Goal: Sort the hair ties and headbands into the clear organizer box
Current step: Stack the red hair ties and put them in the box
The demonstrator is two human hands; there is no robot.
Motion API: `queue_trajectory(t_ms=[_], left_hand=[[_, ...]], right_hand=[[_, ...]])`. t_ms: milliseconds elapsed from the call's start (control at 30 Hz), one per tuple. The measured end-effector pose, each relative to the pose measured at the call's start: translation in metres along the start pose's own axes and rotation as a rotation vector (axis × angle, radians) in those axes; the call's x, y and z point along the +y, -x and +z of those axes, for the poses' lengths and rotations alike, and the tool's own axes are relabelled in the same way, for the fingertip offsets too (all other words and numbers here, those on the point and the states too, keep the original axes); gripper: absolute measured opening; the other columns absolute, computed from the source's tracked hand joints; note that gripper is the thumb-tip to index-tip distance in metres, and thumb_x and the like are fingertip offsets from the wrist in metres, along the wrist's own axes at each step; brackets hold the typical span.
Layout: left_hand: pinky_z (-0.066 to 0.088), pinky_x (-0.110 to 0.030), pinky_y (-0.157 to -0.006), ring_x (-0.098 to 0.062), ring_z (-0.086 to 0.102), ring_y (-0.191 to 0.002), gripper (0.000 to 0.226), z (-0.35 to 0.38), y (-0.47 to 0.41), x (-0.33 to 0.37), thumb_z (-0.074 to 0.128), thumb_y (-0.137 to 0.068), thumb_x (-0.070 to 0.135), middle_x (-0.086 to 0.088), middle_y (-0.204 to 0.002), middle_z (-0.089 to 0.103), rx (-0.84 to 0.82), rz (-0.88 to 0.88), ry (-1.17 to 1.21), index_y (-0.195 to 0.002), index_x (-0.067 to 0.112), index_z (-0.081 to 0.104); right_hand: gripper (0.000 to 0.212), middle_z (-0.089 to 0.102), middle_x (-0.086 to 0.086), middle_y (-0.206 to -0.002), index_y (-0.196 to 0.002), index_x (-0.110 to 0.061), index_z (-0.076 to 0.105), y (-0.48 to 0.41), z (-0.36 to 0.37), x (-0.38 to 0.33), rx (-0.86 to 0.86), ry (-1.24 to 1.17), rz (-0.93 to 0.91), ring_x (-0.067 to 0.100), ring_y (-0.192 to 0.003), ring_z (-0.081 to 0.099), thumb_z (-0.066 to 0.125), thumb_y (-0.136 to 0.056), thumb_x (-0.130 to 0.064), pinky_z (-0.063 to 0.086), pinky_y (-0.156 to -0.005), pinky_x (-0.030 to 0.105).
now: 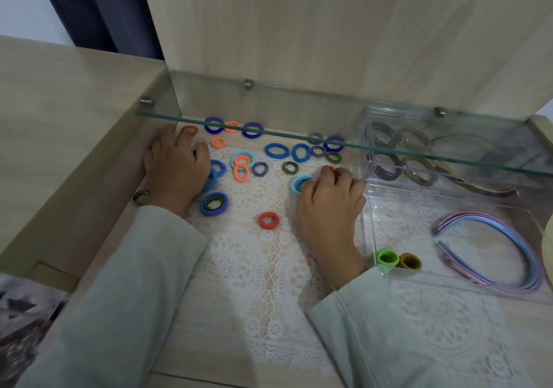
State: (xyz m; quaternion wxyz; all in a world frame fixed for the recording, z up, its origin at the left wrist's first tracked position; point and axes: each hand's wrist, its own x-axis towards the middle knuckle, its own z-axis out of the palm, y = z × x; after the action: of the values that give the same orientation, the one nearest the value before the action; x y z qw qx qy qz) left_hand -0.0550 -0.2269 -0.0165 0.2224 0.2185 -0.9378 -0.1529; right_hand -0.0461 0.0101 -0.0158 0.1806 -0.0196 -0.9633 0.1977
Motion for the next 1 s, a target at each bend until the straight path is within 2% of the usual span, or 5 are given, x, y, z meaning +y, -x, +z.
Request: queue_trajectory(t_ms=[367, 533, 800, 933, 1000], left_hand=[[0.032, -0.046, -0.101, -0.040, 0.048, -0.117, 0.032, -0.004, 0.000, 0.004, 0.045, -0.096, 0.021, -0.020, -0.122, 0.058, 0.006, -0.025, 0.066, -0.115, 0.001, 0.060], [0.043, -0.041, -0.096, -0.036, 0.058, -0.107, 0.049, -0.012, 0.000, 0.002, 0.036, -0.086, 0.027, -0.019, -0.110, 0.067, 0.119, 0.029, 0.306, -0.110, 0.000, 0.068], [0.046, -0.033, -0.088, -0.026, 0.063, -0.097, 0.020, -0.023, 0.016, -0.001, 0.053, -0.095, 0.014, -0.010, -0.106, 0.069, 0.241, 0.161, 0.319, -0.107, 0.009, 0.068], [0.039, -0.018, -0.080, -0.018, 0.059, -0.088, 0.013, -0.031, 0.035, 0.006, 0.056, -0.096, 0.013, -0.006, -0.102, 0.068, 0.235, 0.263, 0.358, -0.102, 0.010, 0.067], [0.041, -0.022, -0.081, -0.016, 0.057, -0.089, 0.012, -0.035, 0.049, 0.014, 0.055, -0.097, 0.011, -0.005, -0.100, 0.066, 0.193, 0.311, 0.384, -0.100, 0.011, 0.066]], right_hand=[[0.045, 0.051, 0.007, -0.124, -0.126, -0.012, 0.056, 0.001, -0.001, 0.000, 0.007, -0.071, -0.015, 0.026, -0.108, 0.034, 0.032, -0.093, -0.030, 0.027, -0.087, 0.038], [0.046, 0.052, 0.005, -0.124, -0.124, -0.013, 0.057, 0.001, -0.002, 0.000, 0.025, -0.101, -0.024, 0.025, -0.108, 0.035, 0.030, -0.091, -0.031, 0.027, -0.086, 0.037], [0.039, 0.053, 0.005, -0.124, -0.125, -0.013, 0.058, 0.001, -0.002, 0.002, 0.045, -0.124, -0.023, 0.025, -0.108, 0.038, 0.036, -0.095, -0.026, 0.025, -0.083, 0.035], [0.034, 0.054, 0.005, -0.124, -0.123, -0.012, 0.060, 0.003, -0.003, 0.003, 0.057, -0.166, -0.037, 0.026, -0.108, 0.039, 0.042, -0.097, -0.022, 0.026, -0.083, 0.034], [0.034, 0.055, 0.005, -0.124, -0.123, -0.012, 0.060, 0.003, -0.005, 0.002, 0.061, -0.172, -0.040, 0.026, -0.108, 0.039, 0.041, -0.098, -0.023, 0.027, -0.084, 0.035]])
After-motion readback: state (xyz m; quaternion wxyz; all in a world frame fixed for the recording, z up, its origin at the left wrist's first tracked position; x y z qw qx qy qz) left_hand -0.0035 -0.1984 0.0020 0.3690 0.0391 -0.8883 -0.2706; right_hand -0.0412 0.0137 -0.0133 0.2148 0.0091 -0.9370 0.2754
